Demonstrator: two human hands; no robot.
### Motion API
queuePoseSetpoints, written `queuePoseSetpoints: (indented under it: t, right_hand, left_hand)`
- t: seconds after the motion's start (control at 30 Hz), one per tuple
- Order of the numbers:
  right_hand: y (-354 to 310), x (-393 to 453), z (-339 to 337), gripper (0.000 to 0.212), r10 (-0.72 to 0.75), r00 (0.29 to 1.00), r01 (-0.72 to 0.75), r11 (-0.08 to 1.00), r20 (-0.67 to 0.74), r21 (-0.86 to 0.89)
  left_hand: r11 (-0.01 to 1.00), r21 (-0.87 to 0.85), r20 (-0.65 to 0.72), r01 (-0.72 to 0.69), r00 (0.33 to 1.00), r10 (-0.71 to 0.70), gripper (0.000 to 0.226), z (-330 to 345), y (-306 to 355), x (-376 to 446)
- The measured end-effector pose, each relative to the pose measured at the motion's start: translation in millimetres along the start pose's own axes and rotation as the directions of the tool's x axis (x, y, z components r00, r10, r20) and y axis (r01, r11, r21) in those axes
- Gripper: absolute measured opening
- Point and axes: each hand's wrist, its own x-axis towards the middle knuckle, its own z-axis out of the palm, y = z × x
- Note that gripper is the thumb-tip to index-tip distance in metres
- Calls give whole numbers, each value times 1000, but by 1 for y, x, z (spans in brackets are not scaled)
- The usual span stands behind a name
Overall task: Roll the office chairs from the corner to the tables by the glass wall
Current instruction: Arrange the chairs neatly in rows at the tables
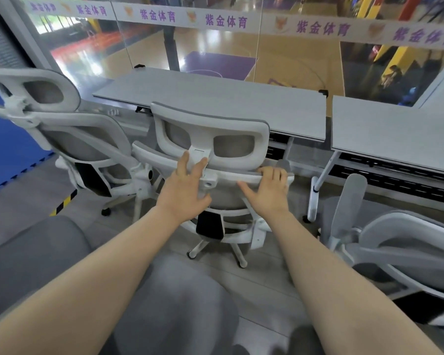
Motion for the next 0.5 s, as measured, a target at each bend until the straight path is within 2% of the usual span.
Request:
queuePoseSetpoints:
  t: [0.27,0.5]
  right_hand:
    - [15,-34,-19,65,3,1000,-3,1000,-20,-15]
    - [15,-38,-27,69,-2,1000,5,997,31,-75]
  left_hand:
    - [997,61,-8,-46,999,47,87,4,18,-33]
    - [990,136,5,-40,999,39,89,2,24,-42]
